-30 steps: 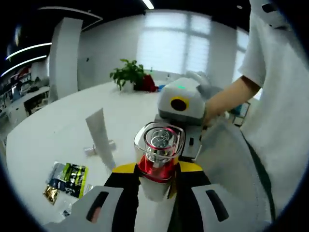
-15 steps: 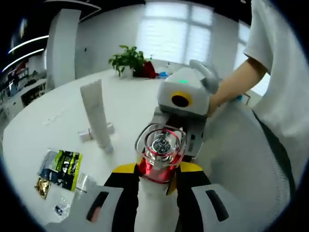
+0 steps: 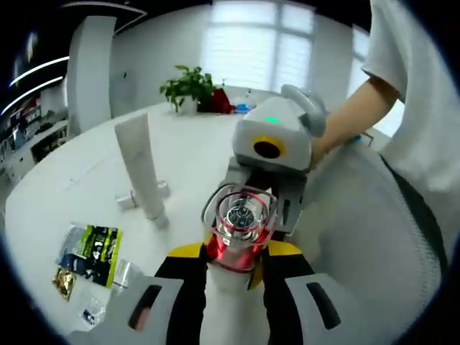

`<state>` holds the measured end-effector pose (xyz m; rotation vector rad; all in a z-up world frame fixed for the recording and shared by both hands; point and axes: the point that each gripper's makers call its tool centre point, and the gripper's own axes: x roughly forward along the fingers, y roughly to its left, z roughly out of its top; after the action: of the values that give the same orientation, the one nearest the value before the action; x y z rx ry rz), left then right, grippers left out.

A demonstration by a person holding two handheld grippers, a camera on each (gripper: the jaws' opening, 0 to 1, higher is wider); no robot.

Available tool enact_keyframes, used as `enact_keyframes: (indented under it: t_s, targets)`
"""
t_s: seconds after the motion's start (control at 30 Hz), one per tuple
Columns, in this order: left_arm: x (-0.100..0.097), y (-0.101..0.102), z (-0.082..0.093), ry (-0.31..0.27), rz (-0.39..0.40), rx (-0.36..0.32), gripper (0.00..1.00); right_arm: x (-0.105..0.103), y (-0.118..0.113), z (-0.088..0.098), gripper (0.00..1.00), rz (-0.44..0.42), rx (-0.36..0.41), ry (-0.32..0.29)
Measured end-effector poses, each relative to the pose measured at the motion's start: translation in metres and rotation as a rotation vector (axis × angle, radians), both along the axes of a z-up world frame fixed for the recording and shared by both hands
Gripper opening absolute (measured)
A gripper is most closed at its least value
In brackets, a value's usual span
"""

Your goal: Arrange the skincare products in the storage area until every visible bottle or jar stands upright without overlapping.

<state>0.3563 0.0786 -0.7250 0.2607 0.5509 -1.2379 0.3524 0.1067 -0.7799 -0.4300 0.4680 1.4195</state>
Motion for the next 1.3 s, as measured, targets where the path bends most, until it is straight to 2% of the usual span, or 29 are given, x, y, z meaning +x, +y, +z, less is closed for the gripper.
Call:
enact_keyframes:
  t_s: [0.13,0.2,0.43,0.53,0.57,0.6,0.73,0.9,1.0,1.13,1.3]
  targets:
    - [0.0,-0.003,0.0,-0.007,-0.002,-0.01,0.25,-0.001,-0.003,-0.001,0.28,0.027,-0.01,-0.008]
    - [0.0,-0.005,0.001,0.017,0.013,-0.035,0.25,-0.001,-0.004,0.0,0.28,0.037,-0.018,-0.01]
    - [0.001,-0.007,0.002,0.028,0.033,-0.059,0.25,-0.001,-0.005,0.001,0.28,0.05,-0.029,-0.008]
    - [0.005,-0.004,0.004,0.045,0.071,-0.082,0.28,0.001,-0.01,0.001,0.28,0.052,-0.036,-0.008]
    - [0.006,-0.003,0.007,0.077,0.103,-0.114,0.29,0.002,-0.012,0.001,0.28,0.051,-0.039,-0.008]
    - [0.007,-0.001,0.008,0.074,0.107,-0.126,0.3,0.004,-0.017,0.001,0.28,0.048,-0.044,-0.003]
    - [0.012,0.009,0.011,0.079,0.147,-0.148,0.32,0.01,-0.032,0.0,0.28,0.034,-0.058,-0.002]
    - [0.017,0.025,0.014,0.089,0.233,-0.174,0.37,0.022,-0.056,0.0,0.28,0.01,-0.079,0.014]
    - [0.018,0.035,0.017,0.092,0.289,-0.202,0.43,0.03,-0.067,0.0,0.28,0.004,-0.097,0.011]
    - [0.018,0.051,0.018,0.089,0.359,-0.218,0.54,0.045,-0.085,0.0,0.28,-0.015,-0.118,0.006]
    - [0.014,0.073,0.016,0.109,0.441,-0.229,0.58,0.068,-0.104,0.0,0.28,-0.057,-0.127,0.005]
